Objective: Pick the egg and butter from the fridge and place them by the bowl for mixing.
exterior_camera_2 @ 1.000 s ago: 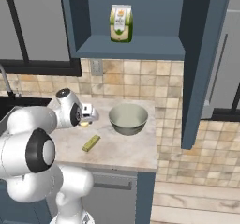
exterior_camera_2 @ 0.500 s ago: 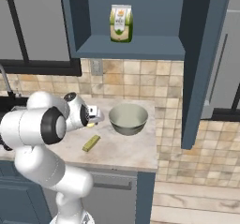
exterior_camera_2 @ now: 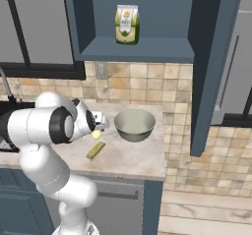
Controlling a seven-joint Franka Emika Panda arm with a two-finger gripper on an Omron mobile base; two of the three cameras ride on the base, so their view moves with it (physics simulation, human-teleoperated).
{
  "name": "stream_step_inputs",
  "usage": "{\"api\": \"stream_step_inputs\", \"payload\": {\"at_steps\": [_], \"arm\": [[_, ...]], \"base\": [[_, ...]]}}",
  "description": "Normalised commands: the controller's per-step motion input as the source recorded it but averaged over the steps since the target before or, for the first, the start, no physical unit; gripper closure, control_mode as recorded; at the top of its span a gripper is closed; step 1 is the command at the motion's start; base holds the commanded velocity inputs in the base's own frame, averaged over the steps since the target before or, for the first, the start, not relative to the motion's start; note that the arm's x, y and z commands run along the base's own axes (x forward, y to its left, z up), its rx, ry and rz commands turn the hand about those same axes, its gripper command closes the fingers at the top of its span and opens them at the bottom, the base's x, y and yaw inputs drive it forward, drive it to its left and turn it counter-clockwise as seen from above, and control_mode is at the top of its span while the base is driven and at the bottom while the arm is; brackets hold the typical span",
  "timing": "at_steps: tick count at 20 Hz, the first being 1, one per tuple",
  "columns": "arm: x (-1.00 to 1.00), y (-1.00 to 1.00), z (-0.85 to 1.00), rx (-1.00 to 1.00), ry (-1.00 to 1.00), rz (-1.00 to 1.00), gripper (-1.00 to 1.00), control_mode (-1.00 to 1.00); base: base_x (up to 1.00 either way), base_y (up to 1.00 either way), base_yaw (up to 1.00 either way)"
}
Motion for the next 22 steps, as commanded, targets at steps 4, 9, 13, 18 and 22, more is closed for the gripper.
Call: {"api": "stream_step_inputs", "payload": {"at_steps": [4,9,13,18,22], "arm": [[-0.5,0.0,0.8,0.0,-0.17,-0.09,-1.0,-1.0],[-1.0,-0.39,0.62,0.08,-0.17,-0.07,-1.0,-1.0],[-1.0,-0.65,0.0,0.01,-0.14,0.0,-1.0,-1.0],[-0.47,-0.29,-0.02,0.05,0.0,-0.12,-1.0,-1.0],[-0.73,0.11,0.11,-0.01,-0.43,0.01,-1.0,-1.0]], "base": [[0.0,0.0,0.0],[0.0,0.0,0.0],[0.0,0.0,0.0],[0.0,0.0,0.0],[0.0,0.0,0.0]]}}
